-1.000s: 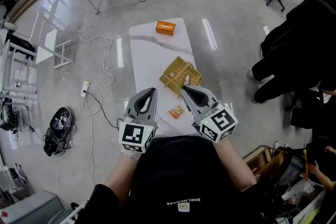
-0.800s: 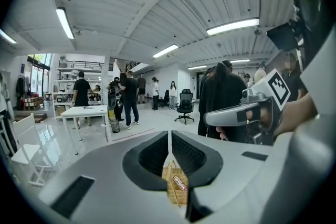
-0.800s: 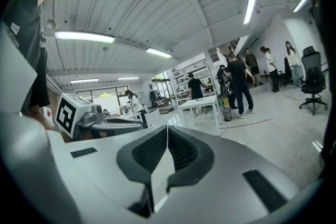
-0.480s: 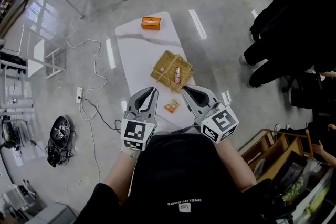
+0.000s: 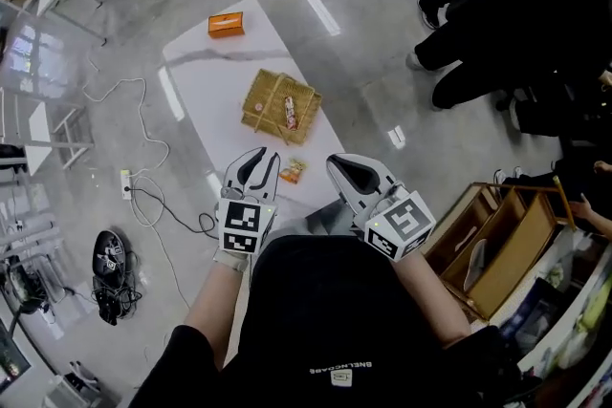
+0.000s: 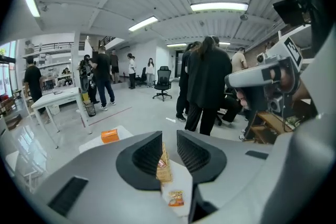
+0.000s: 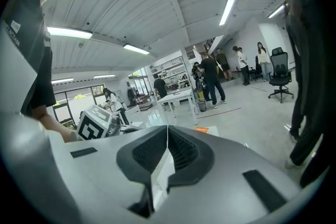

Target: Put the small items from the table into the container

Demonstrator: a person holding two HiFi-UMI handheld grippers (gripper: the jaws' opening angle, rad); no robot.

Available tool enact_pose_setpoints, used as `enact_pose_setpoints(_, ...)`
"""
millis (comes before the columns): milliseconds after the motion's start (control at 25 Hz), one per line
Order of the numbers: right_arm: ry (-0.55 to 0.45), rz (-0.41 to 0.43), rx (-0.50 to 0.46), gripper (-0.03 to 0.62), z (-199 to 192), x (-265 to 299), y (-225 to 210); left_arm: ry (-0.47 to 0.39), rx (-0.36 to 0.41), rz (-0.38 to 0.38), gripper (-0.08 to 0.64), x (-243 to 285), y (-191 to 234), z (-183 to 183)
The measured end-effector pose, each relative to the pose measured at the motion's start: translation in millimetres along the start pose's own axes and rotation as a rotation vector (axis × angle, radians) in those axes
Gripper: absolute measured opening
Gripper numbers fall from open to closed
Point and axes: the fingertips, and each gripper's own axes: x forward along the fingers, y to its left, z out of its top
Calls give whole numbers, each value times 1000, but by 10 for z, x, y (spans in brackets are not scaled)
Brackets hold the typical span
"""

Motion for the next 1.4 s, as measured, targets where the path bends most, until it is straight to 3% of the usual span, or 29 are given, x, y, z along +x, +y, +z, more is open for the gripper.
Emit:
enact_pose_setpoints(360, 35, -72, 70, 11, -262, -268, -170, 192, 9, -97, 110, 512, -178, -750)
enact_pose_setpoints(1000, 150, -93, 130, 11, -945, -409, -347, 521, 12, -152, 179, 1299, -310, -2316)
enact_pose_setpoints(1400, 209, -107, 177, 11, -1350, -405, -458, 639, 23, -184, 222, 1713, -379, -3134)
